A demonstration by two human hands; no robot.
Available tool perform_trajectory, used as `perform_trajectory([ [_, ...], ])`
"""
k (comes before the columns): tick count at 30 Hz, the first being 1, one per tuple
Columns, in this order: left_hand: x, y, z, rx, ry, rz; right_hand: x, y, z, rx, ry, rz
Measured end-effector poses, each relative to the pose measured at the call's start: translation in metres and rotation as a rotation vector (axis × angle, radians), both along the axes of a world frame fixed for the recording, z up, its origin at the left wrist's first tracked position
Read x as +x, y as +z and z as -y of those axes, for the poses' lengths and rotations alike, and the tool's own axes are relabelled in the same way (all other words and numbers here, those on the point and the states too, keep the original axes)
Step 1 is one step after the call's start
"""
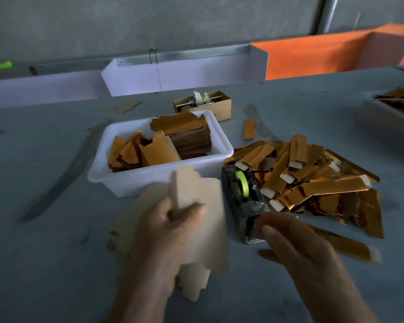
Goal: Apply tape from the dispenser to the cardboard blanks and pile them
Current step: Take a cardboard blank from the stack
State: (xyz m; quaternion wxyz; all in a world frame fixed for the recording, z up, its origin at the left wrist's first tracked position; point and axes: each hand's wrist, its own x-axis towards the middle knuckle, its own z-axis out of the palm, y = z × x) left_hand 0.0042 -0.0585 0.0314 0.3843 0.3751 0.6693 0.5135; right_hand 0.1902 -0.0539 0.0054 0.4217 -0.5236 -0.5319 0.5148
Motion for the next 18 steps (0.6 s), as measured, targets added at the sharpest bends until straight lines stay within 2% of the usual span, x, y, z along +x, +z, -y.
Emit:
perform_trajectory([
  [1, 0.006, 0.001, 0.002, -0.011, -0.082, 0.121, -0.003, 0.000, 0.001, -0.067, 0.064, -0.091],
  [2, 0.012, 0.000, 0.003, -0.020, -0.155, 0.165, -0.006, 0.001, 0.002, -0.112, 0.115, -0.156],
  [4, 0.022, -0.003, 0.005, -0.018, -0.215, 0.133, -0.010, 0.002, 0.003, -0.157, 0.164, -0.211],
  [9, 0.032, -0.011, 0.004, -0.014, -0.194, 0.146, -0.010, 0.000, 0.000, -0.197, 0.000, -0.283],
  [12, 0.034, -0.012, 0.005, -0.018, -0.205, 0.150, -0.010, 0.002, 0.002, -0.194, -0.006, -0.314],
  [15, 0.035, -0.016, 0.004, -0.006, -0.174, 0.142, -0.010, 0.003, 0.004, -0.123, -0.013, -0.233],
  [18, 0.040, -0.017, 0.003, 0.013, -0.144, 0.063, -0.010, -0.001, 0.005, 0.026, -0.095, 0.079],
])
